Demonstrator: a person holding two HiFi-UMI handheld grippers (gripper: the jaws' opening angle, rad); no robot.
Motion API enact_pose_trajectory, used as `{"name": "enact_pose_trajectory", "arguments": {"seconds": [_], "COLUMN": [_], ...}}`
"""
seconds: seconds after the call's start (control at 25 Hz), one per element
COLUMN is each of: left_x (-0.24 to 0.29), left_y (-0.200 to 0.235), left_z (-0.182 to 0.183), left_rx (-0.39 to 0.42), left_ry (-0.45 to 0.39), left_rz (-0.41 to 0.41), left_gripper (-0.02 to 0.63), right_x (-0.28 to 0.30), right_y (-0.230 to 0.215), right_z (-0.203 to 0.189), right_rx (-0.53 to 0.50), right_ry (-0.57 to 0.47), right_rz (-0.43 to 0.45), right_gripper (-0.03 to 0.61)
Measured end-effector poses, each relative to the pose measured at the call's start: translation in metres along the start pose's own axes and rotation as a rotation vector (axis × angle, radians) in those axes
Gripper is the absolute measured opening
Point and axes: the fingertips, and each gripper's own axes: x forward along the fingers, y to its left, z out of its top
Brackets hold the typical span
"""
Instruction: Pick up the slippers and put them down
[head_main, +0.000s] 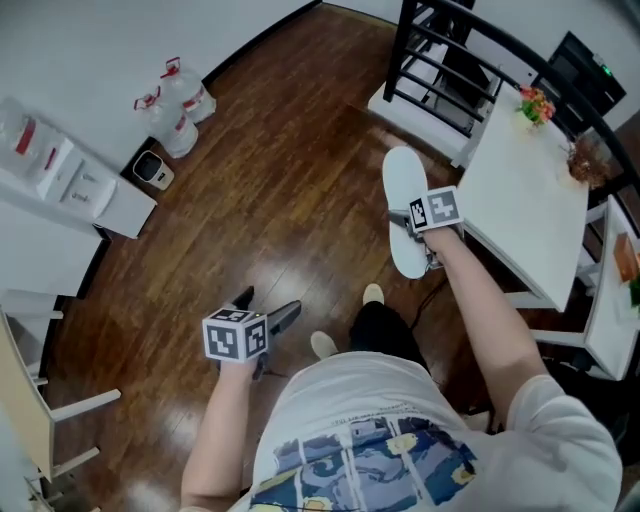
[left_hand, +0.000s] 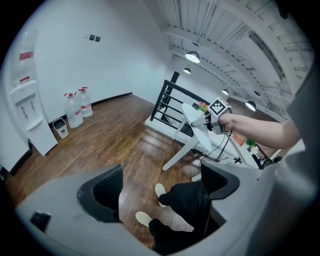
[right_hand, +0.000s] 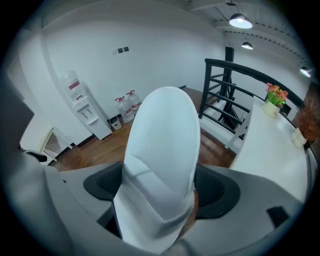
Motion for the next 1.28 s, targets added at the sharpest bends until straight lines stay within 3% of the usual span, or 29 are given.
{"name": "enact_pose_trajectory", "arguments": {"seconds": [0.36,0.56,0.68,1.0,1.28], "left_x": [0.062,0.152,0.229,0.419,0.521], "left_y": [0.060,0.111,0.145,0.213,0.252], "left_z": [-0.001,0.017,0.009,-0.074,-0.174], "left_rx": [-0.101,-0.117,-0.126,-0.247,-0.309], "left_ry": [0.078,0.112,0.126,0.161,0.205], "left_rz": [0.056,0.088,0.112,0.115,0.092], "left_gripper": [0.480,0.480,0.480,0.480,0.480], "right_x": [0.148,0.267,0.356,0.603,0.777], "right_y": [0.030,0.021,0.010,-0.002,0.008], "right_z": [0.022,0.037,0.033,-0.033,-0.122], "right_rx": [-0.069,-0.130,-0.156,-0.252,-0.349], "right_ry": [0.139,0.194,0.208,0.308,0.365], "right_rz": [0.082,0.102,0.117,0.176,0.188], "right_gripper": [0.465,0.465,0.462,0.462,0.462]}}
